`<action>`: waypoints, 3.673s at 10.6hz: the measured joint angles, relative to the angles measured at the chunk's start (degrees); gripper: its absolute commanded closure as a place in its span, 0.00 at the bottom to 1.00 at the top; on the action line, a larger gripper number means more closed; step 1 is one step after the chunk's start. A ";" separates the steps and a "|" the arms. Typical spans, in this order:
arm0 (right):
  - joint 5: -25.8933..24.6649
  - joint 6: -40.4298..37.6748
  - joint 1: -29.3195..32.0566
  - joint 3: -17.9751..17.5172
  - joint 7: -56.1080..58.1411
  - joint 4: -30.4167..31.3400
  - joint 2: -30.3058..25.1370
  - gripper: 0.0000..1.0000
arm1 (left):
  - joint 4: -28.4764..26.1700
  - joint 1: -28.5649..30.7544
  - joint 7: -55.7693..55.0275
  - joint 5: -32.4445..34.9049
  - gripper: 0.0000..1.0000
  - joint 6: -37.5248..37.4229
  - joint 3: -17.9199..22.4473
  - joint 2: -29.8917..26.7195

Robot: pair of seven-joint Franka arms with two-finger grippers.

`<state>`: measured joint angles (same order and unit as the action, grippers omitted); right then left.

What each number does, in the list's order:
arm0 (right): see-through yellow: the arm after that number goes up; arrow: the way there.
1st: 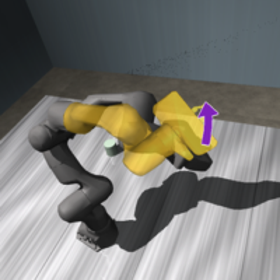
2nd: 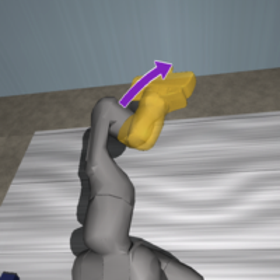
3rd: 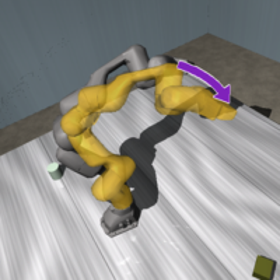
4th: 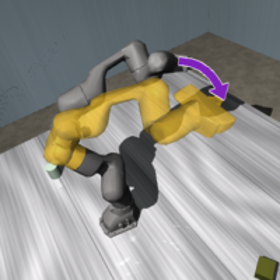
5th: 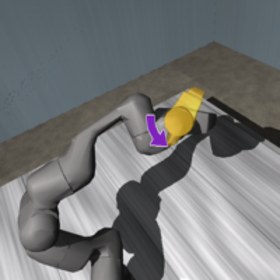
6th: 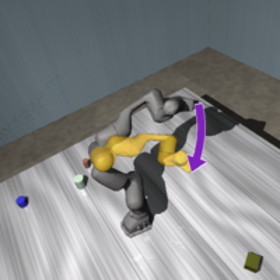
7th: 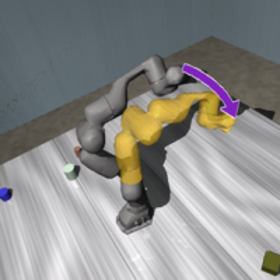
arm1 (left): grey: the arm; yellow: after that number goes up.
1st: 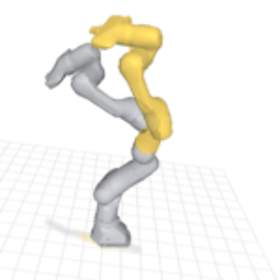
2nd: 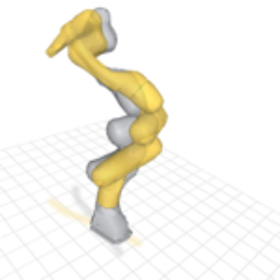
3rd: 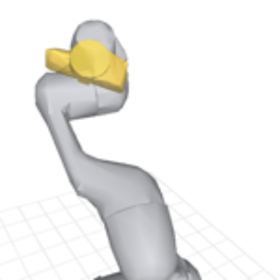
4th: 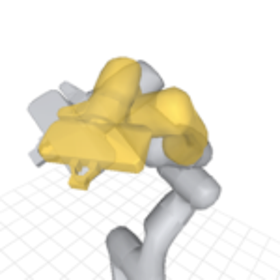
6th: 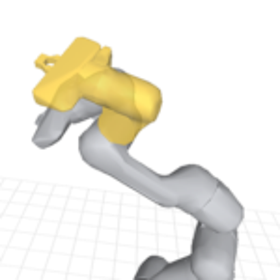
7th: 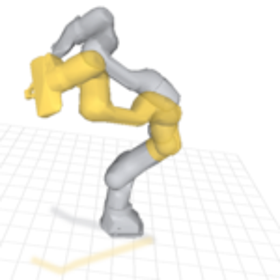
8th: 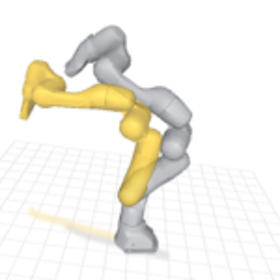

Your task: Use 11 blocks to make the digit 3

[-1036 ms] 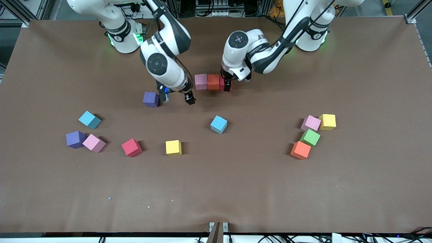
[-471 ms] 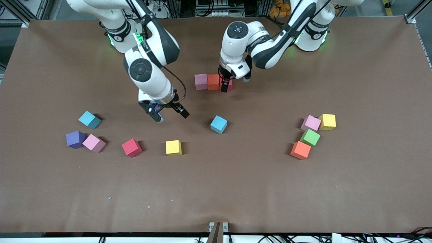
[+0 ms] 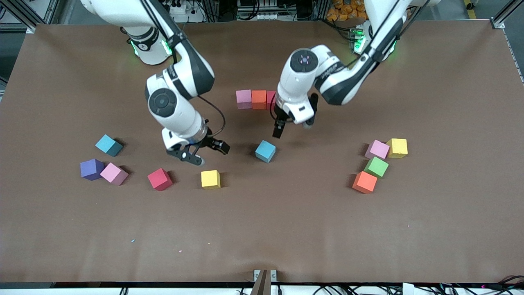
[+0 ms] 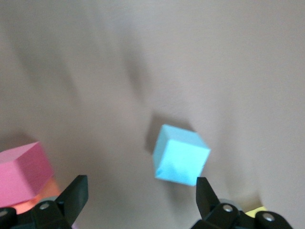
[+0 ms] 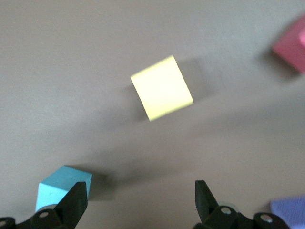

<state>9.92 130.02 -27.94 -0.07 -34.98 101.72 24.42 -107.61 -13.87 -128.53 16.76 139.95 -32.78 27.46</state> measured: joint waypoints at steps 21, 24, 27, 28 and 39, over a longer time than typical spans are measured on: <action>1.63 7.03 0.89 3.01 25.23 -15.69 19.83 0.00 | 19.50 -6.16 5.28 10.98 0.00 -8.42 2.45 18.74; 1.63 7.39 0.89 3.20 25.47 -15.69 20.09 0.00 | 20.67 -7.59 5.35 10.98 0.00 -8.49 3.51 19.85; 1.63 9.98 0.45 3.19 25.55 -15.55 21.24 0.00 | 21.48 -7.88 5.63 10.98 0.00 -8.49 3.71 20.53; 1.63 10.68 0.20 3.19 25.55 -15.35 21.63 0.00 | 21.77 -7.97 5.76 10.98 0.00 -8.49 3.72 20.85; 1.62 11.15 -0.22 4.27 29.15 -13.08 22.11 0.00 | 22.33 -9.20 5.77 10.98 0.48 -8.52 3.81 23.34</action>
<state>11.54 141.17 -28.16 4.20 -5.83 88.65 46.53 -85.28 -23.06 -122.76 27.73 131.43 -28.97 50.80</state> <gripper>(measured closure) 0.000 0.233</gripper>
